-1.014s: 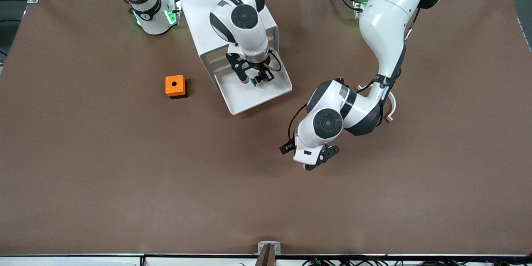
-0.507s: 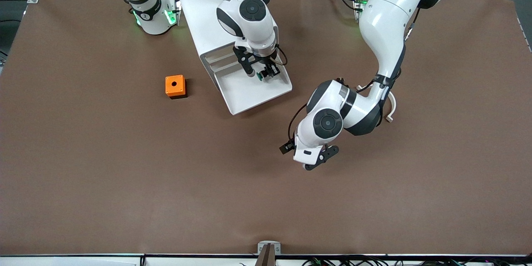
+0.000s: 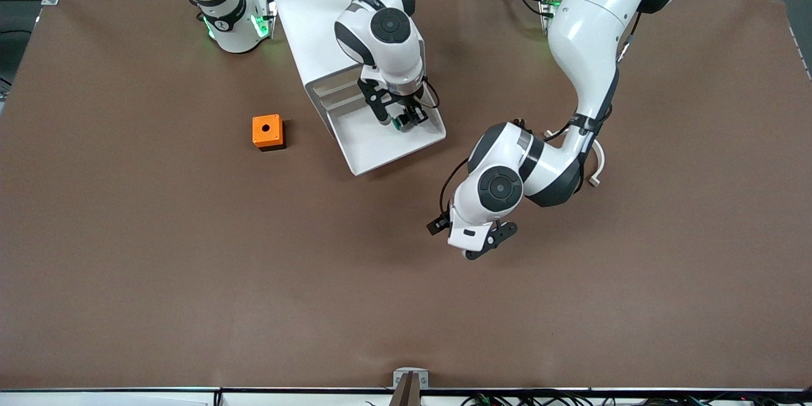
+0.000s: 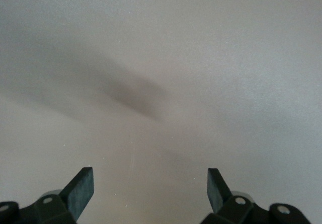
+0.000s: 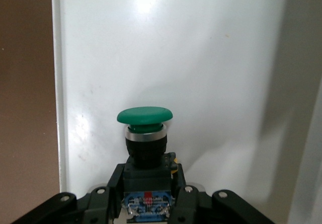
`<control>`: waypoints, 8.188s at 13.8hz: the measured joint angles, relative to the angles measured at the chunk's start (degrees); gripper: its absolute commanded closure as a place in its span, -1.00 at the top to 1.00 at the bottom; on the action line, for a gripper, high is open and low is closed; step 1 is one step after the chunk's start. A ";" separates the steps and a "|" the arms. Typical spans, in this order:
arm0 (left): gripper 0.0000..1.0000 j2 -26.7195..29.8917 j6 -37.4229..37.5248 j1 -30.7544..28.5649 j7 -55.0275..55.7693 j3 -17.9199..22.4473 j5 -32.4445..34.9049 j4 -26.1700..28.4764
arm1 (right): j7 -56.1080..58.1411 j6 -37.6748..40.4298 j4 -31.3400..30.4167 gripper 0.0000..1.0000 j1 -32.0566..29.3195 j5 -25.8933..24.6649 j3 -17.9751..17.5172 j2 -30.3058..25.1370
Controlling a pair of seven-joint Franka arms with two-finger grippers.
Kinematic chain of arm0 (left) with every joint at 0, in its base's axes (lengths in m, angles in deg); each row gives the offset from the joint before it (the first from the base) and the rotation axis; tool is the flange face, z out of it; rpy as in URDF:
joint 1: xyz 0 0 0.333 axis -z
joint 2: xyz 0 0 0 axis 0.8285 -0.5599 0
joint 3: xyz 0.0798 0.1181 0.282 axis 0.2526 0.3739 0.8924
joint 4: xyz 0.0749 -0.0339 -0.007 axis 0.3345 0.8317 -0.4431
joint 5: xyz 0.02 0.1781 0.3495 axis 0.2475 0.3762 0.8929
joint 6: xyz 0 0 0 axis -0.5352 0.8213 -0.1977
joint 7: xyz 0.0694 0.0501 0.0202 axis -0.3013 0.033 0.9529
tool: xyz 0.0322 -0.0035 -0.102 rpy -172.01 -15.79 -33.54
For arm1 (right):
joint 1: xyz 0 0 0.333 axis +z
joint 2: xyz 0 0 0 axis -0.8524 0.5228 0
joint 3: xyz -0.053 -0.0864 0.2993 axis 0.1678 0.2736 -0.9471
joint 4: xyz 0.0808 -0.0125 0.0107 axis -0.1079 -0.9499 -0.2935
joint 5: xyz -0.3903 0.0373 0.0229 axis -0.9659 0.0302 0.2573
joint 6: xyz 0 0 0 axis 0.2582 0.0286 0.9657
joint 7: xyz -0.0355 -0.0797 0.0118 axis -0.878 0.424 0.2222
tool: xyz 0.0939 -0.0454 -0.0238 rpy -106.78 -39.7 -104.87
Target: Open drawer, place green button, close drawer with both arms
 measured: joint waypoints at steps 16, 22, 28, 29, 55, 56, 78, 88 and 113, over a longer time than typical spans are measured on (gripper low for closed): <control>0.99 0.00 -0.65 0.00 0.04 0.01 0.00 0.04 | -0.03 0.82 1.89 1.00 -0.05 -2.28 1.52 1.04; 0.99 0.00 -0.73 0.01 0.04 0.01 0.00 0.04 | 8.72 8.14 7.45 1.00 -1.45 -3.28 1.79 1.04; 0.99 0.00 -0.74 0.84 0.04 -0.04 0.00 0.06 | 23.37 11.92 9.80 1.00 -5.60 -3.49 2.77 0.93; 0.99 0.00 -0.74 1.12 0.04 -0.04 0.00 0.11 | 26.56 13.91 10.64 1.00 -7.08 -3.53 2.84 0.70; 0.99 0.03 -0.71 18.39 8.30 -0.23 0.01 3.92 | 109.77 46.91 12.06 1.00 -51.03 -4.33 3.31 -19.08; 0.99 0.03 -0.70 18.98 8.63 -0.27 0.01 4.10 | 110.50 47.60 12.06 1.00 -51.71 -5.11 3.31 -19.50; 0.99 4.67 3.62 18.18 8.82 -0.89 -11.11 4.54 | 112.32 50.46 15.43 1.00 -54.14 -6.35 2.52 -22.07; 0.99 30.12 33.19 -8.13 -13.49 -0.10 -9.90 4.08 | 112.32 54.69 21.02 1.00 -54.61 -6.42 2.74 -21.60; 0.99 55.69 20.21 -23.79 -53.47 8.10 4.48 34.69 | 112.32 60.04 23.64 1.00 -55.18 -6.39 2.47 -23.17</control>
